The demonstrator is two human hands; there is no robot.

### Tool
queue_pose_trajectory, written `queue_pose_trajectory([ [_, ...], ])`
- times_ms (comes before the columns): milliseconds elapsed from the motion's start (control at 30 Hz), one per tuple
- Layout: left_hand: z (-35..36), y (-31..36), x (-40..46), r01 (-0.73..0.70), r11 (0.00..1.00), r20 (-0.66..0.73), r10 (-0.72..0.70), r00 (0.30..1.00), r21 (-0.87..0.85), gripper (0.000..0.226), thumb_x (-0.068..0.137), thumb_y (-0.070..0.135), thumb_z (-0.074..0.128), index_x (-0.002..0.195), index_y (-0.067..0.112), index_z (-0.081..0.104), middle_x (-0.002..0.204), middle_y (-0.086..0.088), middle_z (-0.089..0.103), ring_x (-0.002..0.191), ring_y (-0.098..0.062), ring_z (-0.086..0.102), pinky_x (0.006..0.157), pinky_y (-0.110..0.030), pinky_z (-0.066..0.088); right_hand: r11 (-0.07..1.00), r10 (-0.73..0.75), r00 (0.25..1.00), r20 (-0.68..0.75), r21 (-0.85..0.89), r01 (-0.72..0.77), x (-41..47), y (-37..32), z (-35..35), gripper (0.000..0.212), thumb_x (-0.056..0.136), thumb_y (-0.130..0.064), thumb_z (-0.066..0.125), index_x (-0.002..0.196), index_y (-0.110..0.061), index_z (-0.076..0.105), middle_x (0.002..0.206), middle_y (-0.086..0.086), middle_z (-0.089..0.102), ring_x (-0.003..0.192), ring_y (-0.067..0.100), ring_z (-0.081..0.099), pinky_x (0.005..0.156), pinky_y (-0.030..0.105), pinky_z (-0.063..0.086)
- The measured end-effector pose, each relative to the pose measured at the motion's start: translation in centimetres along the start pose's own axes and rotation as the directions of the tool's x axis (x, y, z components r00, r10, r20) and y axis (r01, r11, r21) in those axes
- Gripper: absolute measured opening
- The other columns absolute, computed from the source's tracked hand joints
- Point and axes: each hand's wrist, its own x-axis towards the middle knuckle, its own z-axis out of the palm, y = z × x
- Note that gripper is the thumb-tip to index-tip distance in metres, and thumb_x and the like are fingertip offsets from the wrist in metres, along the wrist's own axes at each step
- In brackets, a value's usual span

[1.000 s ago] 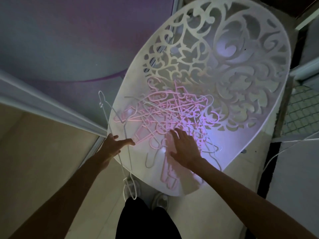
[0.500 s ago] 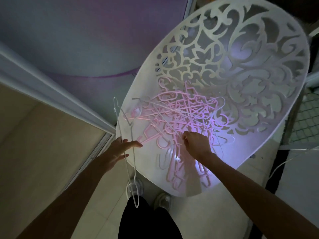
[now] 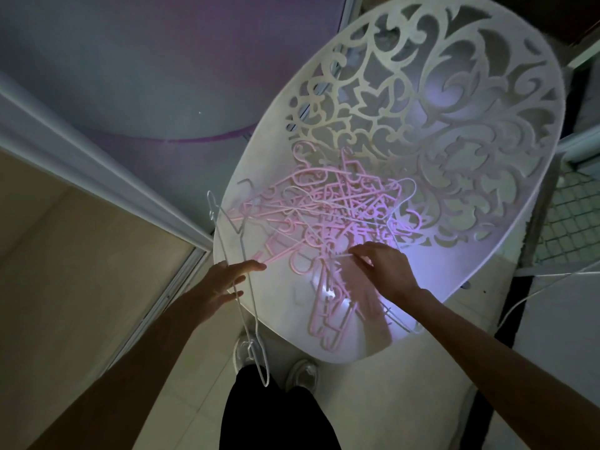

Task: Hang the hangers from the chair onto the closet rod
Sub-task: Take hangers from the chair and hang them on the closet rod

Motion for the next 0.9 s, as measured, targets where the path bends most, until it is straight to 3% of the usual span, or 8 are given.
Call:
queue_pose_trajectory([
  [100,0.0,0.2,-0.3,0.012,1.0,-0.063,-0.013,0.998,-0.009,0.087,0.042,0.041,0.085,0.12,0.018,0.056,0.131,-0.002,0.049,0.128,-0.024,0.042,0.095,-0.038,0.041,0.998,-0.051,0.988,-0.149,0.014,0.054,0.5,0.0,-1.7,0.021,0.094,-0.029,0.054,0.108,-0.026,0.069,0.097,0.0,0.072,0.093,0.025,0.066,0.067,0.031,0.049],
  [233,0.8,2.1,-2.2,-0.011,1.0,0.0,0.011,1.0,-0.012,0.048,0.059,0.035,0.081,0.103,0.02,0.07,0.126,0.004,0.053,0.13,-0.028,0.041,0.095,-0.038,0.039,0.978,0.101,0.942,-0.32,0.206,-0.035,1.5,-0.4,-4.9,0.022,0.093,-0.026,0.056,0.108,-0.019,0.07,0.09,0.006,0.074,0.083,0.027,0.069,0.067,0.033,0.051],
  [333,1.6,4.7,-3.9,0.02,0.998,-0.031,-0.019,0.999,0.054,0.088,0.032,0.045,0.082,0.114,0.018,0.063,0.136,-0.001,0.043,0.125,-0.028,0.044,0.089,-0.036,0.044,0.888,0.245,0.936,-0.254,0.447,-0.111,2.1,-0.7,-7.3,0.026,0.094,-0.031,0.051,0.108,-0.017,0.069,0.069,0.002,0.068,0.065,0.015,0.065,0.067,0.033,0.051],
  [567,3.2,10.0,-7.8,0.0,0.999,-0.003,0.0,1.0,0.048,0.077,0.033,0.05,0.079,0.104,0.027,0.057,0.134,-0.009,0.038,0.119,-0.03,0.049,0.089,-0.04,0.047,0.275,0.532,0.845,-0.052,0.954,-0.115,2.7,-3.0,-12.2,0.014,0.098,-0.006,0.044,0.099,-0.004,0.058,0.055,-0.002,0.06,0.043,-0.001,0.055,0.05,0.014,0.046],
  [633,4.0,10.4,-8.1,-0.028,0.998,0.031,0.026,0.999,0.051,0.05,0.043,0.052,0.077,0.09,0.035,0.069,0.137,-0.007,0.038,0.121,-0.029,0.048,0.091,-0.039,0.046,0.183,0.536,0.844,-0.019,0.979,-0.094,2.7,-3.1,-12.8,0.014,0.099,-0.007,0.041,0.101,-0.005,0.055,0.06,-0.003,0.061,0.045,-0.002,0.057,0.05,0.011,0.046],
  [700,4.7,10.6,-8.1,-0.068,0.997,0.056,0.065,0.996,0.048,0.015,0.064,0.051,0.074,0.074,0.039,0.075,0.139,-0.004,0.038,0.123,-0.027,0.047,0.097,-0.04,0.044,0.148,0.512,0.859,-0.018,0.987,-0.068,2.8,-3.0,-13.2,0.015,0.099,-0.007,0.04,0.104,-0.005,0.054,0.059,-0.003,0.061,0.046,0.0,0.057,0.052,0.012,0.047],
  [833,5.9,9.5,-7.7,-0.112,0.991,0.124,0.102,0.987,0.074,0.052,0.039,0.053,0.077,0.086,0.032,0.072,0.136,0.0,0.041,0.124,-0.026,0.045,0.103,-0.04,0.041,0.235,0.448,0.893,-0.038,0.969,-0.077,2.4,-2.7,-13.6,0.016,0.099,-0.01,0.043,0.106,-0.005,0.056,0.065,0.0,0.056,0.047,0.0,0.056,0.056,0.013,0.05],
  [900,6.4,9.1,-8.3,-0.114,0.992,0.125,0.106,0.987,0.062,0.043,0.046,0.048,0.073,0.085,0.031,0.071,0.13,0.001,0.045,0.121,-0.025,0.046,0.106,-0.041,0.038,0.297,0.445,0.895,-0.035,0.948,-0.11,1.6,-2.7,-13.9,0.016,0.098,-0.009,0.045,0.105,-0.005,0.059,0.065,0.004,0.054,0.045,0.0,0.053,0.052,0.012,0.049],
])
